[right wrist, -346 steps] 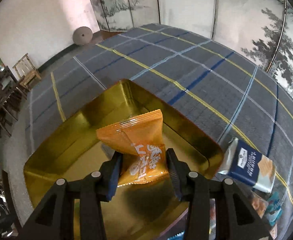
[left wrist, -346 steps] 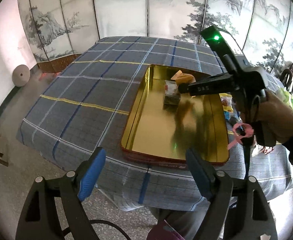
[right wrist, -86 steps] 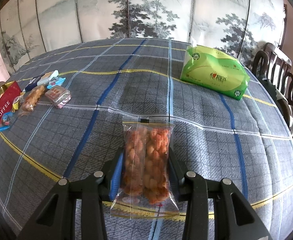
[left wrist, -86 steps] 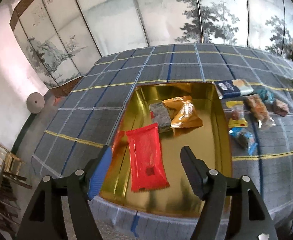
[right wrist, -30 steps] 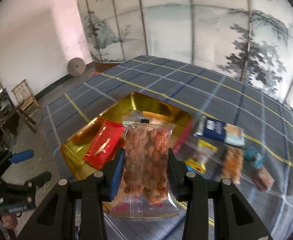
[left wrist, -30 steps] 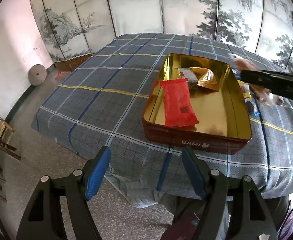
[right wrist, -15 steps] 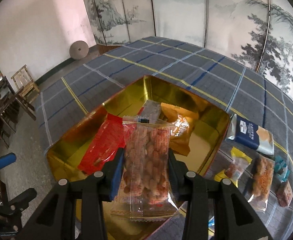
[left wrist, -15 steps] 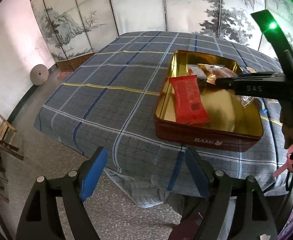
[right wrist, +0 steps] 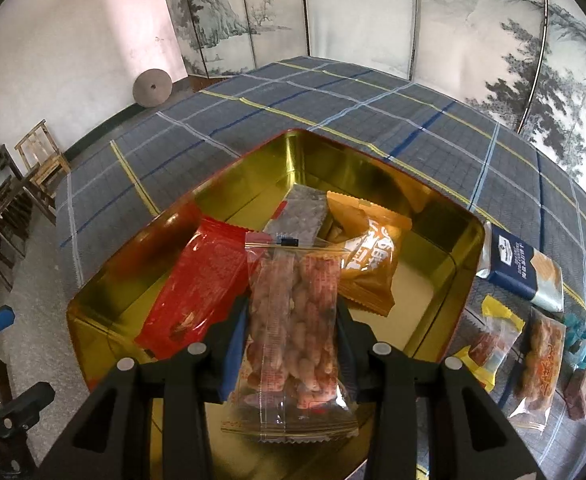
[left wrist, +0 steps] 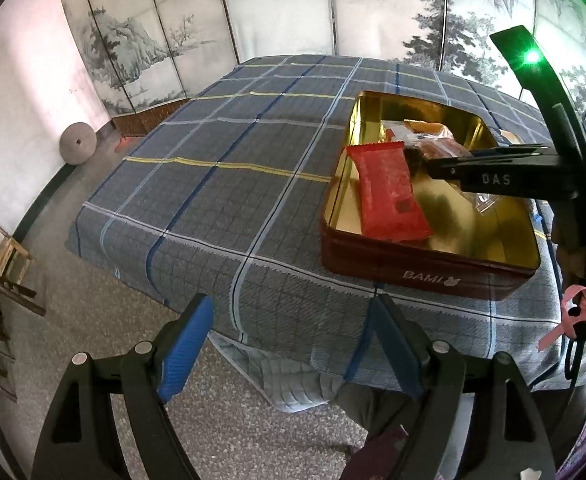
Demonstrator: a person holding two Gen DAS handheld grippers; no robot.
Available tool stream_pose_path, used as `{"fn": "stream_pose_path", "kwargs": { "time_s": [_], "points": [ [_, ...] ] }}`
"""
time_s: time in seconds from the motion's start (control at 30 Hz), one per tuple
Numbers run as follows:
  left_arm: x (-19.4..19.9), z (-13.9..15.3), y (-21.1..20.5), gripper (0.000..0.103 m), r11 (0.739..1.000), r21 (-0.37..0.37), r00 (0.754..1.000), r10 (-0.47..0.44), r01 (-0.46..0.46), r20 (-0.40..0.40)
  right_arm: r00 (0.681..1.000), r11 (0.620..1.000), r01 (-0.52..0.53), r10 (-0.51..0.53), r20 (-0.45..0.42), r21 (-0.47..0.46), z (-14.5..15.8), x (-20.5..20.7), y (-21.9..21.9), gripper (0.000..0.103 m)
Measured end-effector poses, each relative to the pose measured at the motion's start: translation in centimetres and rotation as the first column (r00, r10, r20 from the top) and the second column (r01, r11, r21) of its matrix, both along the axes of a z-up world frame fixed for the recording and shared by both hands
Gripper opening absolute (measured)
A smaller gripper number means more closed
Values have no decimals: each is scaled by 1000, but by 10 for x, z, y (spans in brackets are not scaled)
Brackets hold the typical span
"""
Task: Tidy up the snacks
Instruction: 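Open the right gripper to release the peanut bag into the tin, then grasp the blue-wrapped candy with the right gripper and lift it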
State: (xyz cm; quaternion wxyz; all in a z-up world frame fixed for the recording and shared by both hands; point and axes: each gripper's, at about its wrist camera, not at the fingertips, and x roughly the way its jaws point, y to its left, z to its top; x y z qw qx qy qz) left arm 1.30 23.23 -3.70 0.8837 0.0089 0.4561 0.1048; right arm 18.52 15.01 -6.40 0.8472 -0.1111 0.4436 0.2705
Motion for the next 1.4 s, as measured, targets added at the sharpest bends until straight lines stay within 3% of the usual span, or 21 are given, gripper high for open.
{"fn": "stream_pose_path", "kwargs": {
  "time_s": [0.23, 0.3, 0.47, 0.6, 0.7, 1.03, 1.23, 1.27, 1.3, 1.4],
  "points": [
    [1, -2, 0, 81, 1000, 2, 1000, -1, 1, -7, 1000, 998, 8, -8, 1, 66, 9, -1, -10, 42],
    [0, -2, 0, 82, 1000, 4, 1000, -3, 3, -9, 999, 994, 9, -13, 30, 109, 21, -7, -22, 51],
    [-3, 1, 0, 83, 1000, 5, 1000, -7, 7, 9, 990, 979, 84, -102, 93, 184, 49, -33, -93, 54],
    [-1, -1, -7, 84, 1000, -10, 1000, -26, 26, 1, 985, 977, 157, -165, 44, 147, 39, -49, -159, 54],
    [0, -4, -18, 84, 999, -15, 999, -53, 52, -11, 979, 973, 199, -202, 12, 119, 23, -60, -182, 54],
    [1, -4, -38, 84, 995, 16, 995, -99, 99, -33, 992, 990, 120, -122, 25, 69, 3, -40, -144, 54],
    [5, -7, -42, 84, 994, 27, 993, -103, 104, -52, 991, 991, 130, -129, -23, 23, -14, -11, -130, 54],
    [5, -7, -43, 84, 994, 33, 993, -106, 108, -56, 991, 992, 129, -128, -37, 8, -18, -6, -128, 46],
    [5, -7, -46, 84, 993, 43, 992, -111, 114, -58, 991, 992, 129, -129, -28, -11, -20, -5, -126, 32],
    [3, -1, -55, 84, 988, 72, 991, -132, 134, -37, 994, 994, 105, -106, -40, -15, -18, -17, -134, 28]
  ]
}}
